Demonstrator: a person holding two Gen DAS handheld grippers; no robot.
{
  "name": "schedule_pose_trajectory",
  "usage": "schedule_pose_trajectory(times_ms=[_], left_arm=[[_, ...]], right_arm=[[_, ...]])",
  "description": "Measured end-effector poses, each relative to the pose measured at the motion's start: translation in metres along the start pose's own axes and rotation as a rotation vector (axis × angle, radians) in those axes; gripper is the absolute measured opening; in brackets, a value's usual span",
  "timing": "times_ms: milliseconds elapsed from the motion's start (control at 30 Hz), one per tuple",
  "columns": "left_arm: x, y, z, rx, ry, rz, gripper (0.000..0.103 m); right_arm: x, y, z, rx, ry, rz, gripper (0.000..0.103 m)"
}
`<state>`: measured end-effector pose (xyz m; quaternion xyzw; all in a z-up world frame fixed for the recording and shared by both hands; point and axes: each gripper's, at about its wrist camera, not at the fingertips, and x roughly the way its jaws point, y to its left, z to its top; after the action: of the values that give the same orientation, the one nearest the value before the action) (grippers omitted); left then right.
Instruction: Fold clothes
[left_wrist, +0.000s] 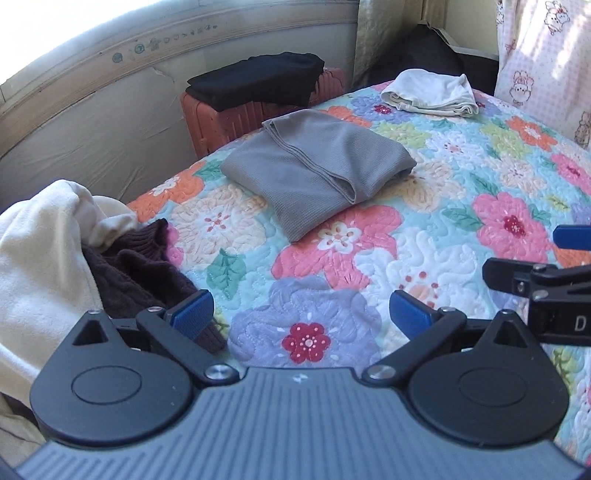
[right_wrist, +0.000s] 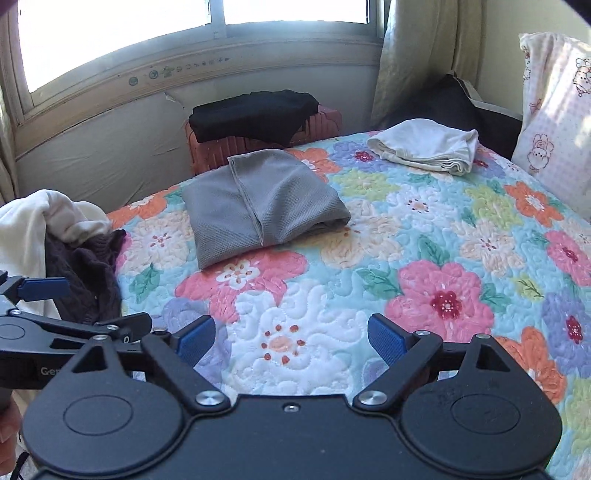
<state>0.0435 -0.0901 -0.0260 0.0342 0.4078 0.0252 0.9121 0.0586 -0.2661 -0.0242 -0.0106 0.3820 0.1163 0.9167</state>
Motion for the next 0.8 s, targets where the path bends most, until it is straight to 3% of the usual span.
schedule_pose_trajectory(times_ms=[800], left_arm=[[-0.002, -0.009, -0.010, 0.011, 0.005, 0.035, 0.103]], right_arm=[[-0.009, 0.005, -0.012, -0.004, 0.004, -0.034, 0.093]])
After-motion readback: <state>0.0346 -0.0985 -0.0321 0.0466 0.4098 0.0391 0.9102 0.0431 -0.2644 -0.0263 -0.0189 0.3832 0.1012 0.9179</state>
